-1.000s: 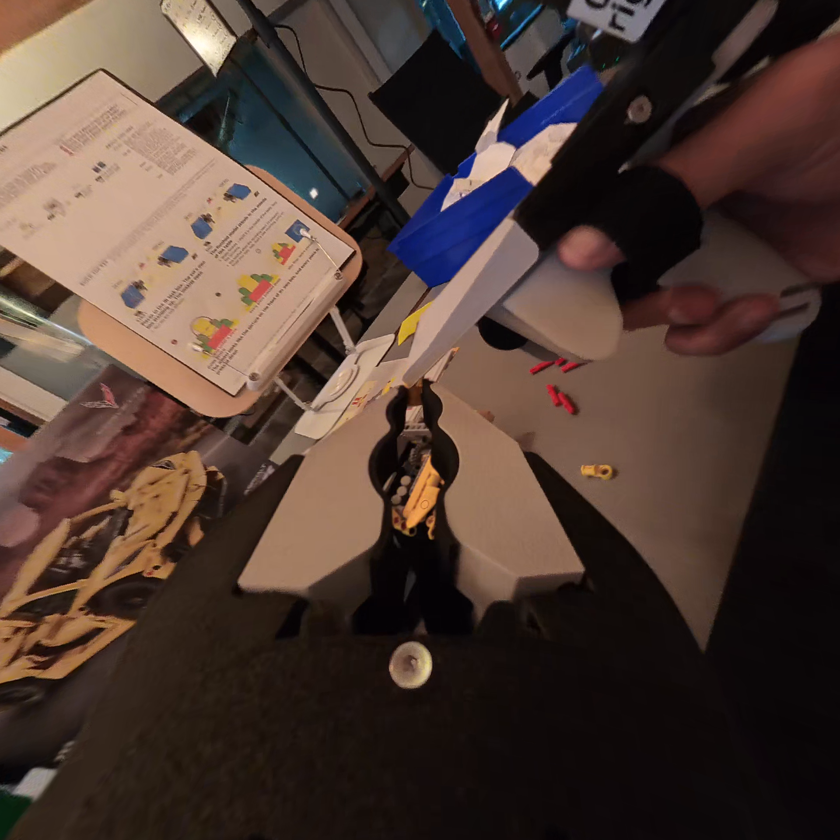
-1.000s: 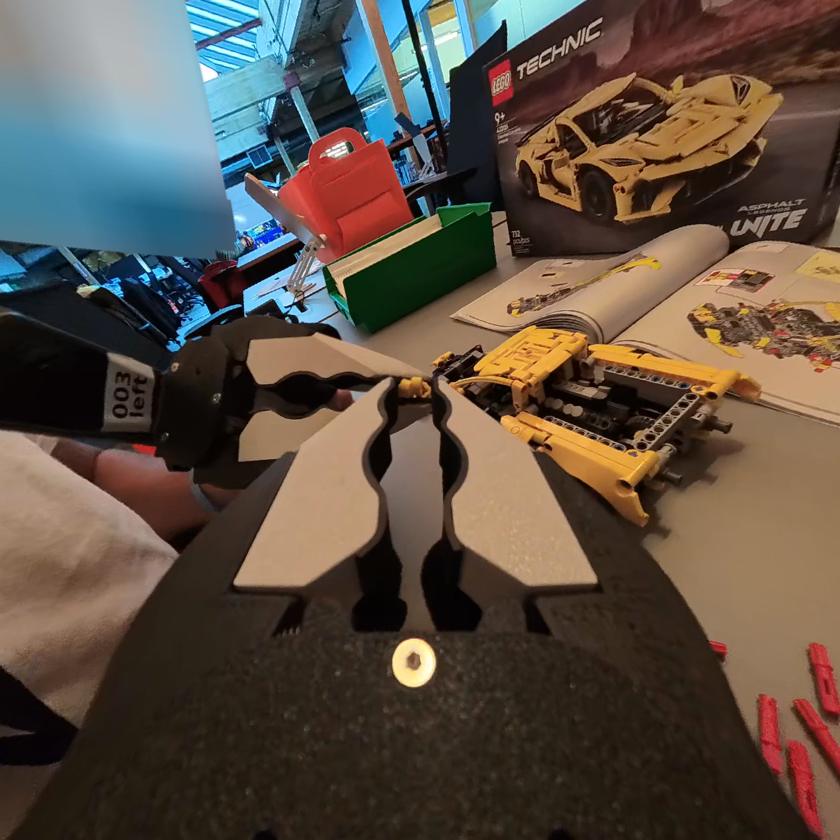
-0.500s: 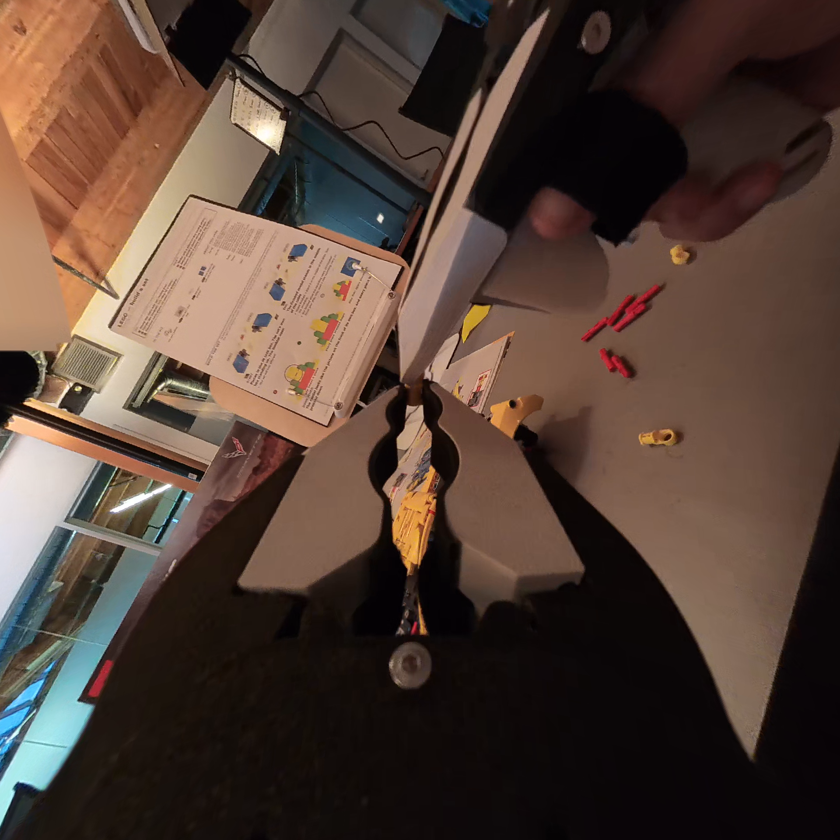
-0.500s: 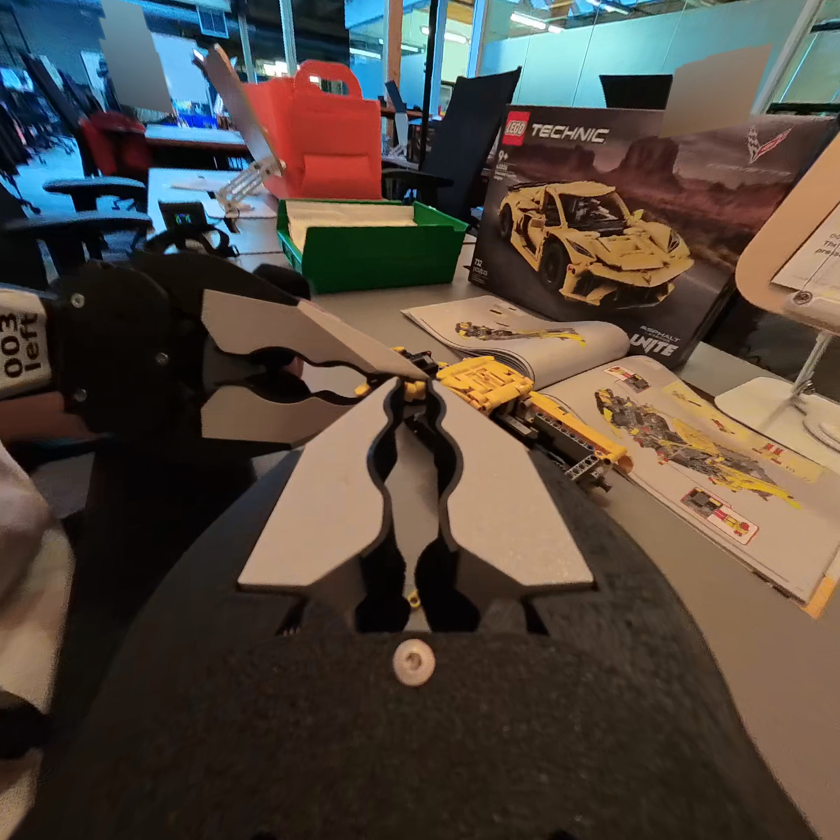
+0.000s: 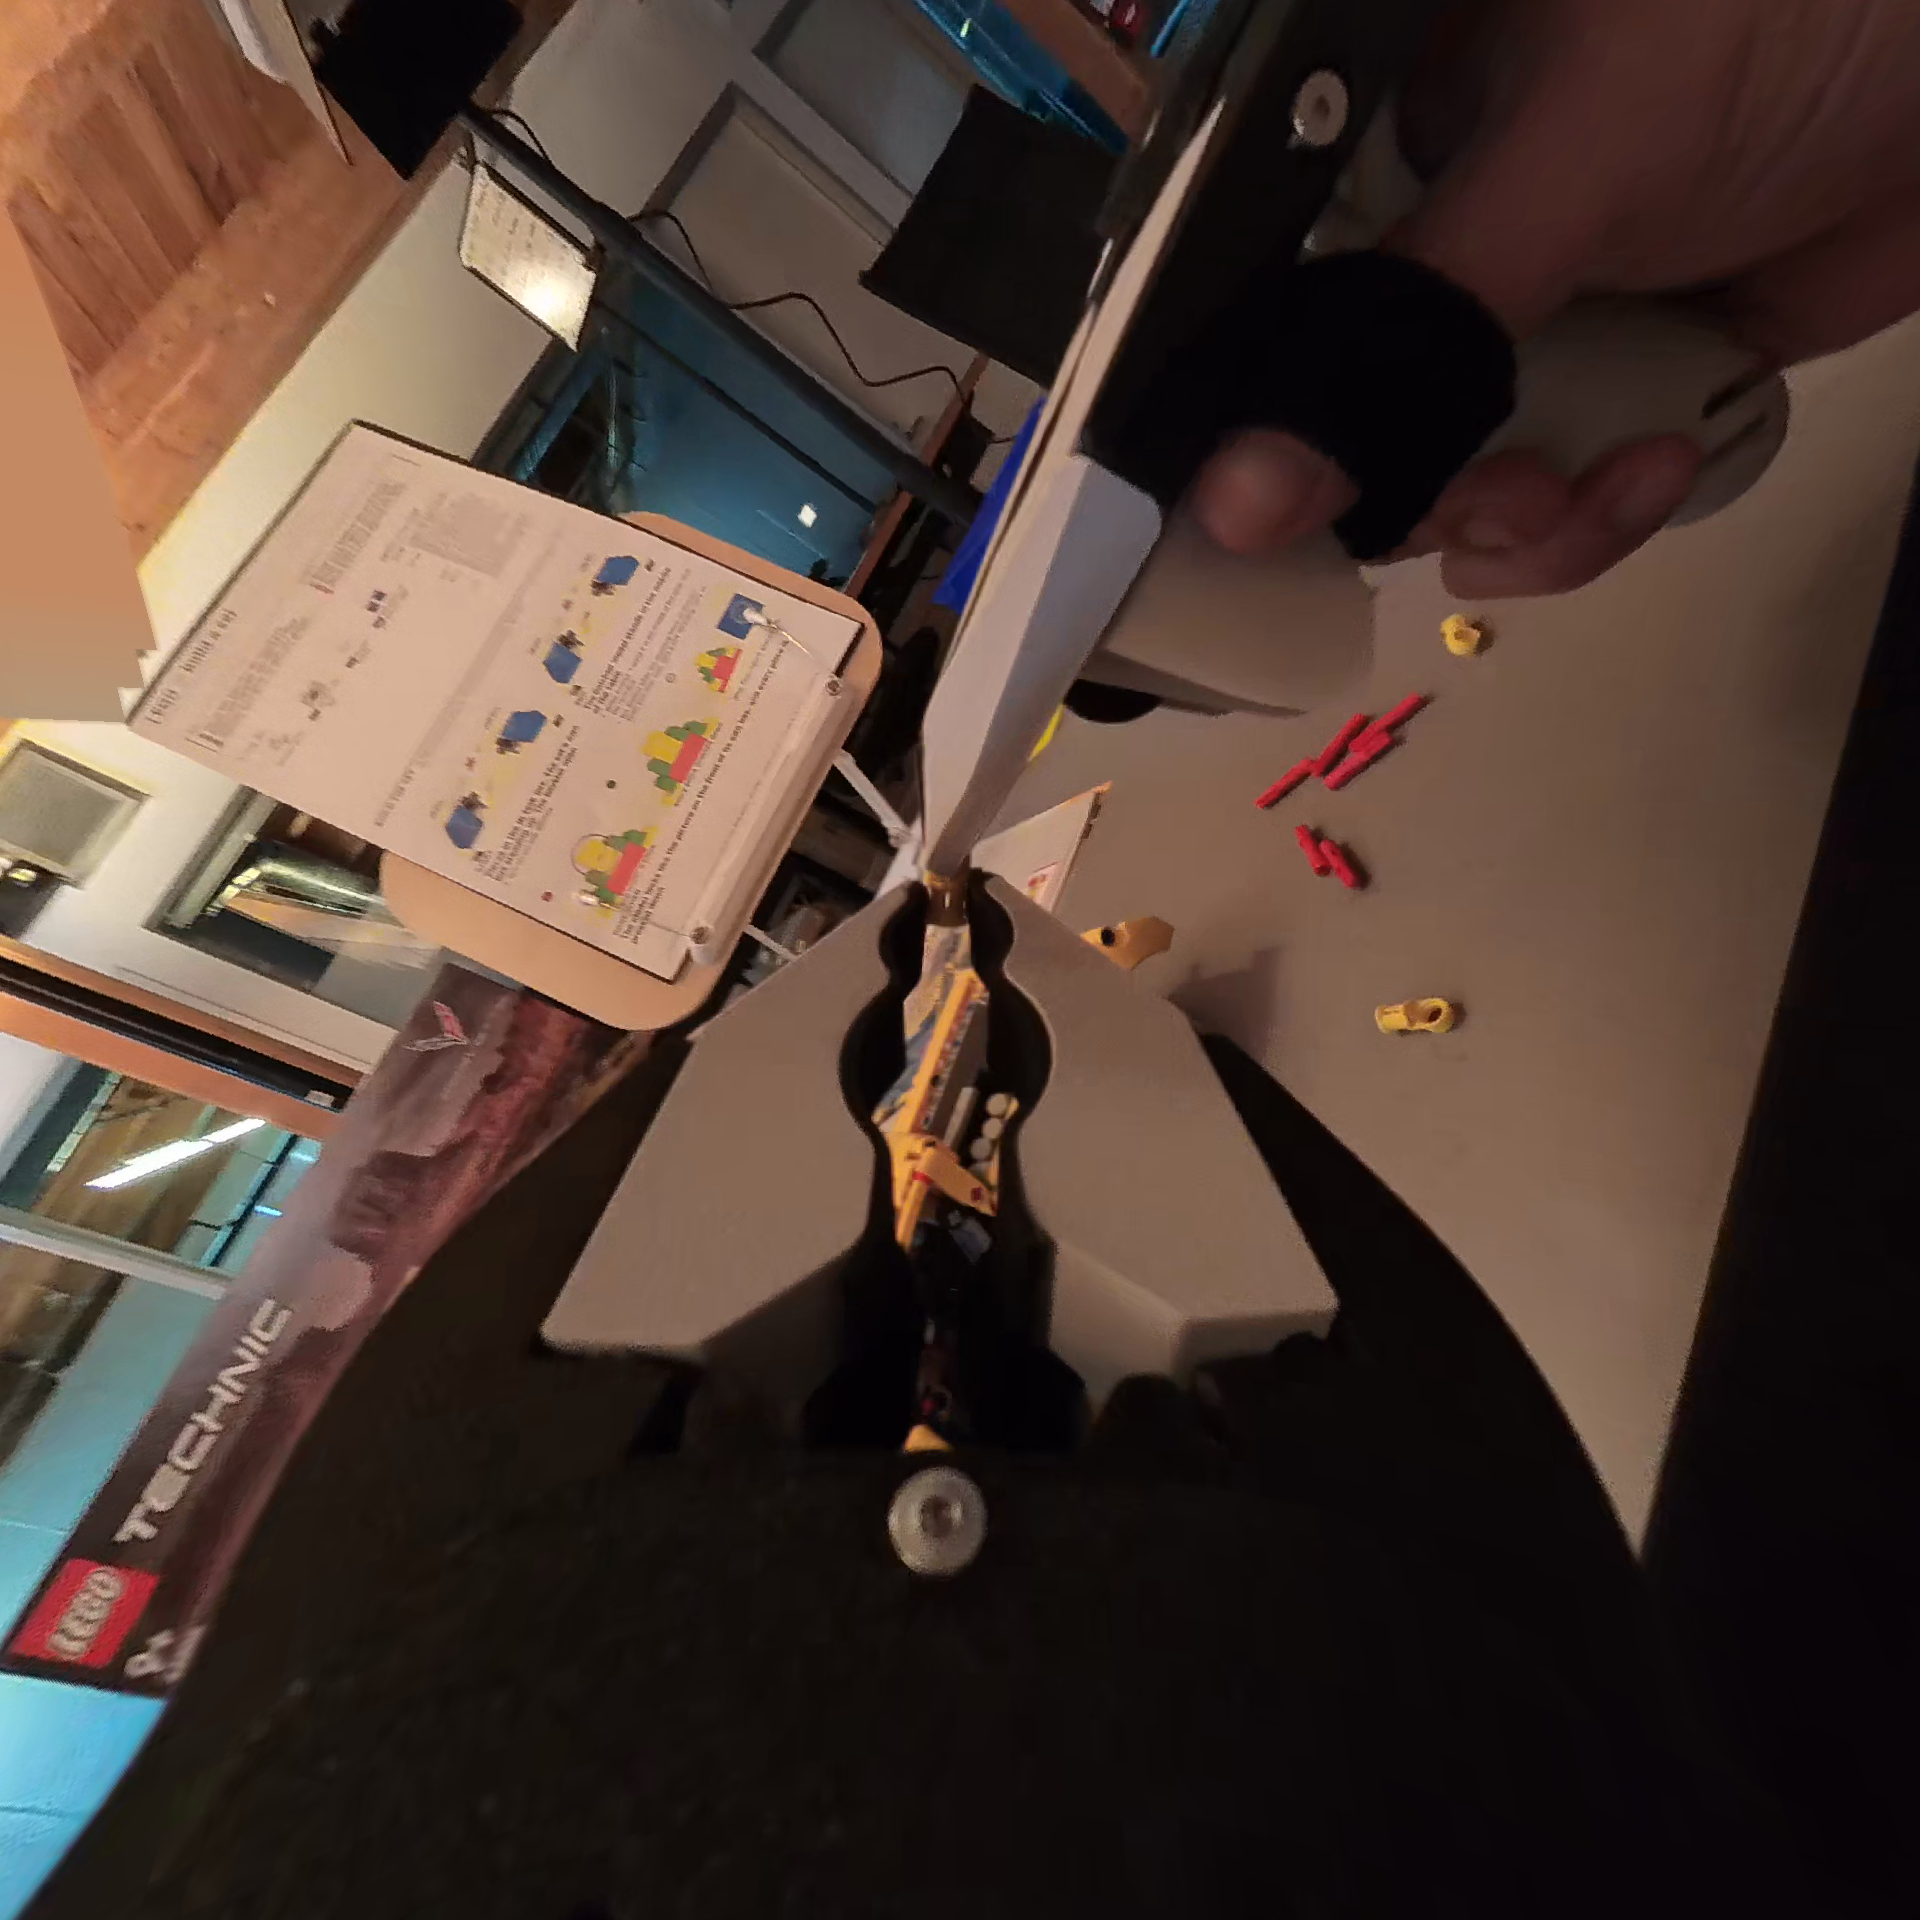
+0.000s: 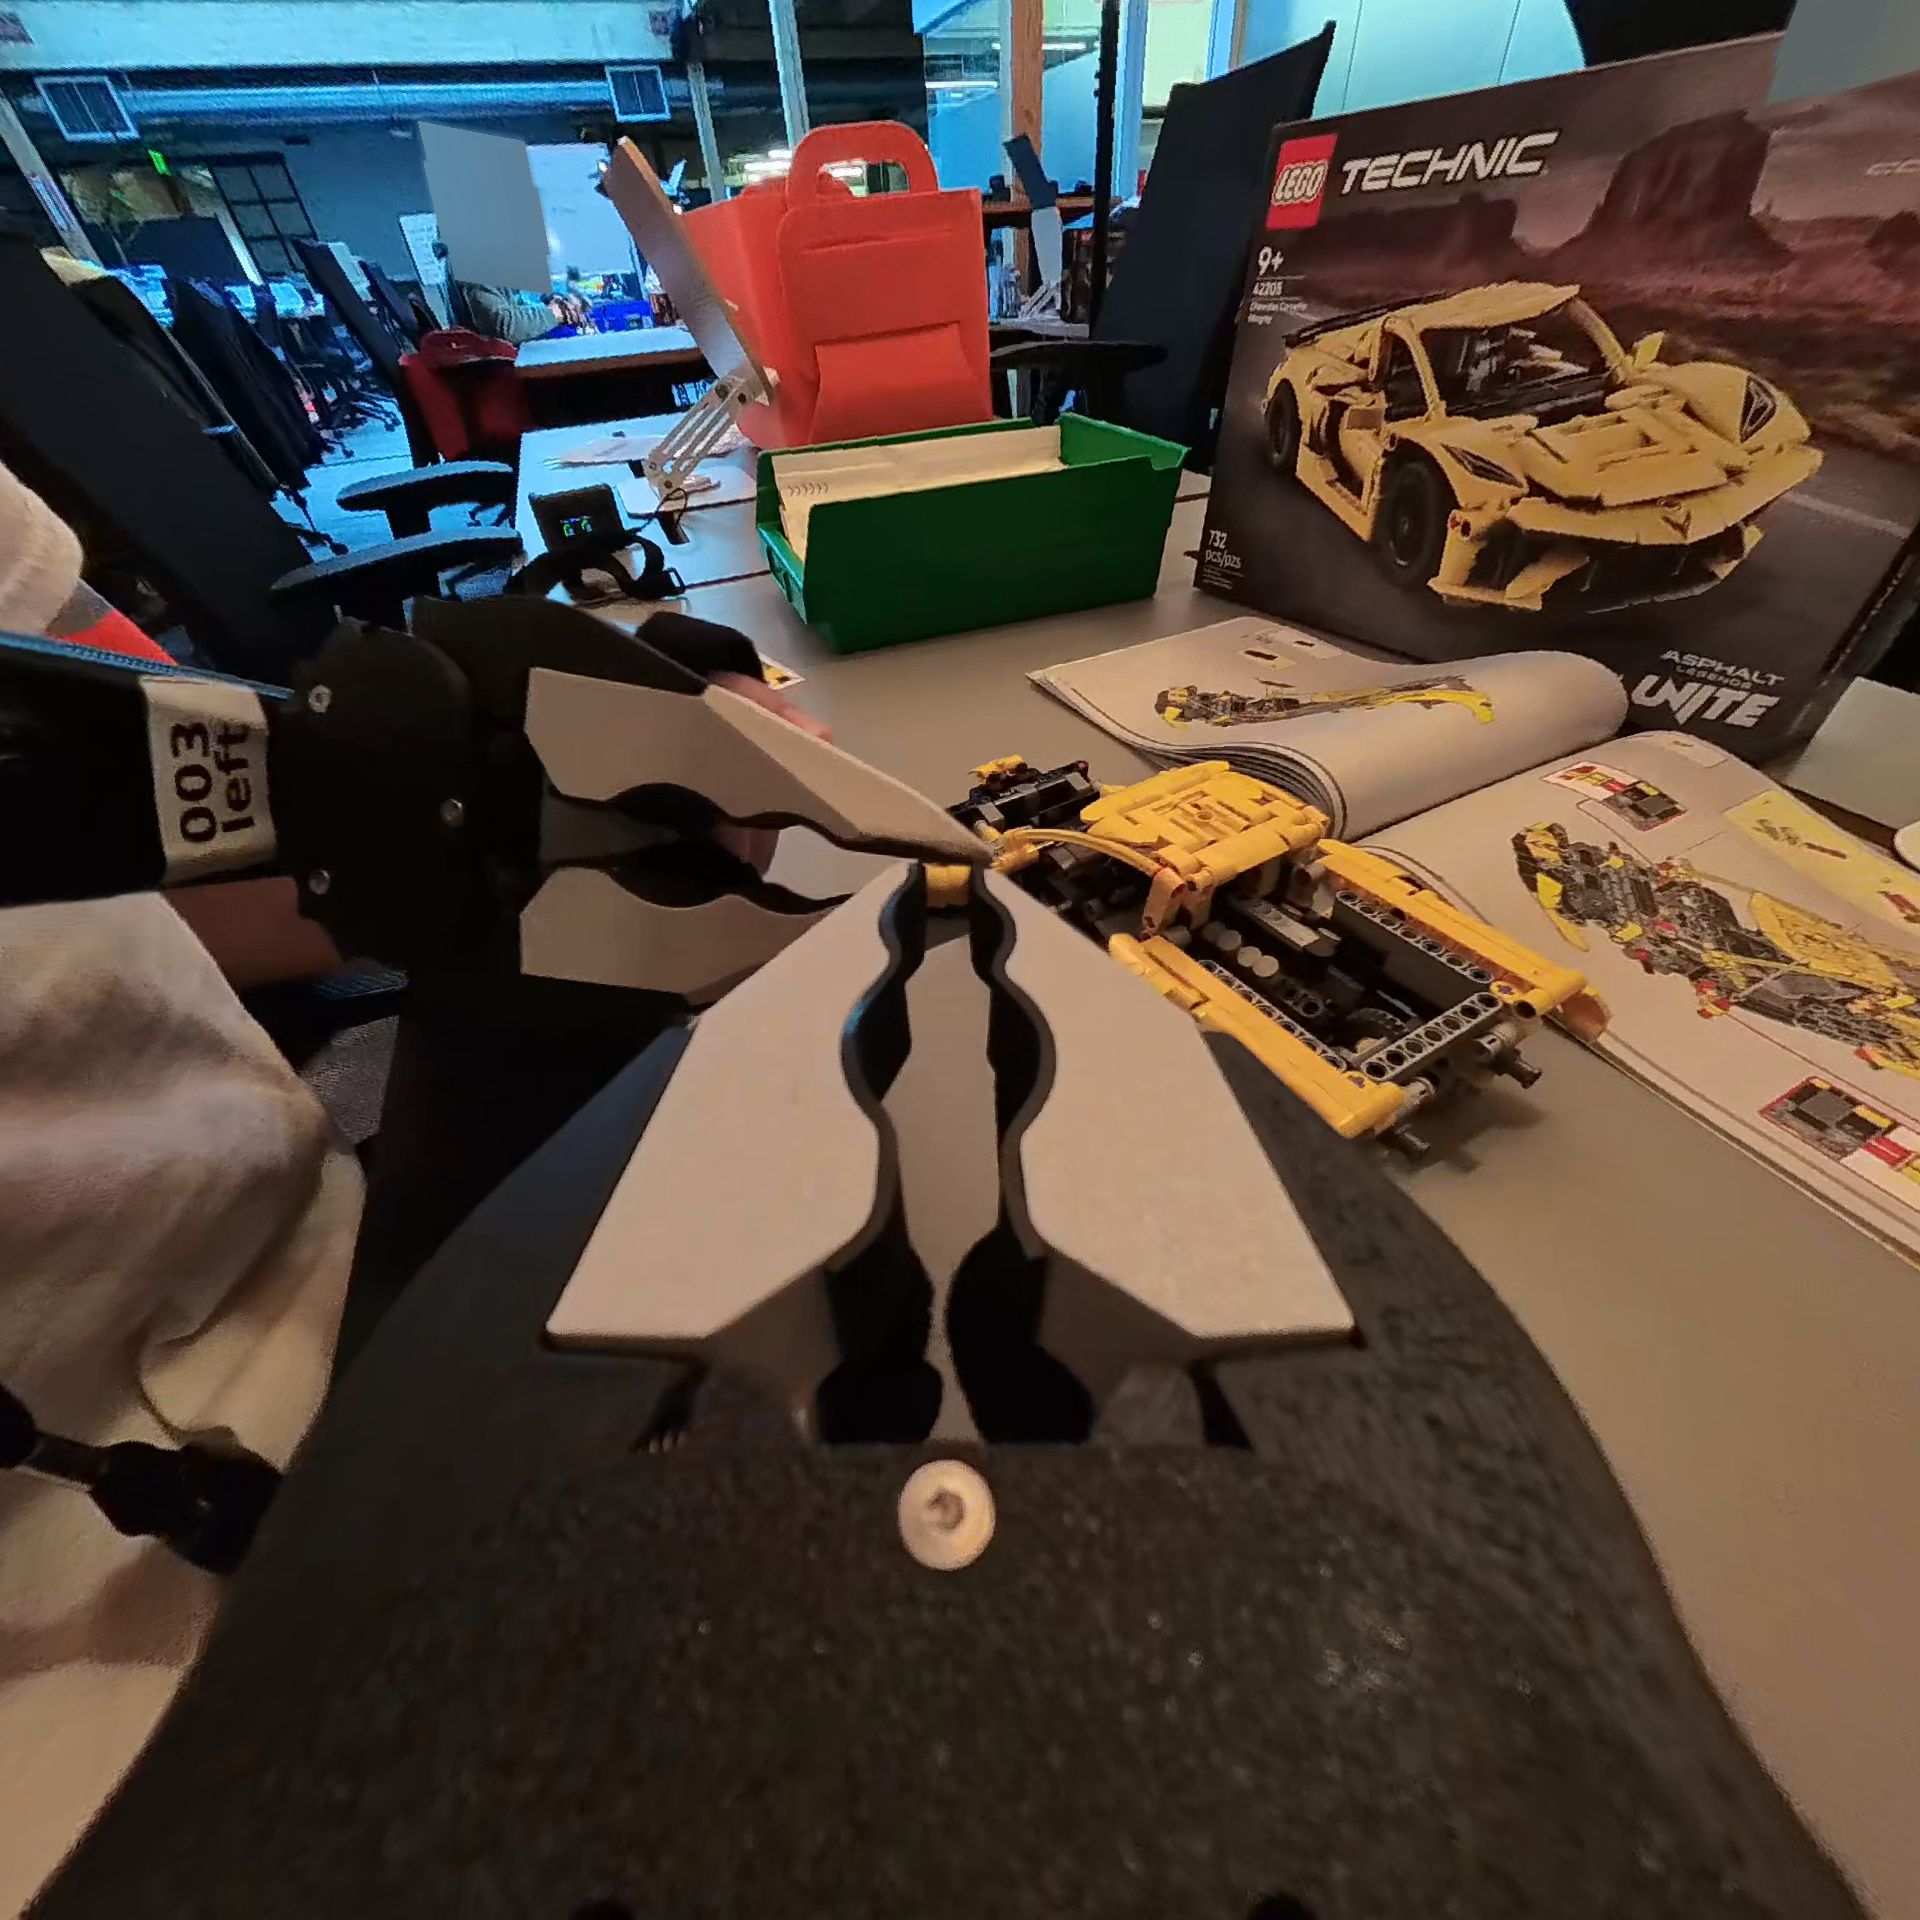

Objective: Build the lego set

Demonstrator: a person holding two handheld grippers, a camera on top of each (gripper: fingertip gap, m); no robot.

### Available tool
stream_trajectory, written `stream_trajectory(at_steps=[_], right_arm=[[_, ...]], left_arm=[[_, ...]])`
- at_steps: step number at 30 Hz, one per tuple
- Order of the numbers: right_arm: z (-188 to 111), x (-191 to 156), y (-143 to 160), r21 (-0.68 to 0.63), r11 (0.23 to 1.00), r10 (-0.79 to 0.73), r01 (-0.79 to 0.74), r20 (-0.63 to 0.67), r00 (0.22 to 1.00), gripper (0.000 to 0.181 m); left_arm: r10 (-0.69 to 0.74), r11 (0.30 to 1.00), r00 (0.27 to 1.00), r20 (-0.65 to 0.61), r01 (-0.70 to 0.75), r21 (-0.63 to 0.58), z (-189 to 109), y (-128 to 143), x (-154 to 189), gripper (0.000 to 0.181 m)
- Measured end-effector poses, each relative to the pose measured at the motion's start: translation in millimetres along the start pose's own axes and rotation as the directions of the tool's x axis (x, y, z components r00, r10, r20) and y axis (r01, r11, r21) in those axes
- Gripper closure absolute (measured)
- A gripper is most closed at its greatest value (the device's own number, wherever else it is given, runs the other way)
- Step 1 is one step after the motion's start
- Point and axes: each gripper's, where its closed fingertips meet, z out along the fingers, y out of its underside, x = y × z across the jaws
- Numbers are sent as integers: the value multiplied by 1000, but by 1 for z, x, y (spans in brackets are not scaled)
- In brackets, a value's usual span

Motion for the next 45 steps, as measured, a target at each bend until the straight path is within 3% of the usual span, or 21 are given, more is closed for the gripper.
stream_trajectory(at_steps=[10, 18, 36, 39, 45], right_arm=[[1, 5, 13, -51, 999, -5, 4, -16, 1000, 175], [4, 9, 16, -102, 992, -80, 72, -82, 993, 175], [8, 6, 21, -108, 993, -49, 42, -66, 997, 175], [8, 5, 23, -112, 992, -62, 56, -57, 996, 175], [6, 1, 21, -77, 997, 20, -21, -8, 1000, 174]], left_arm=[[-73, 994, 991, -108, 63, -87, 7, 21, 18, 168], [16, 993, 1000, -20, -18, -114, 9, 26, 10, 168], [82, 991, 996, -18, -84, -102, 8, 23, 14, 175], [35, 995, 998, -52, -40, -93, 7, 23, 17, 175], [-200, 980, 965, -169, 195, -47, 4, 17, 19, 175]])
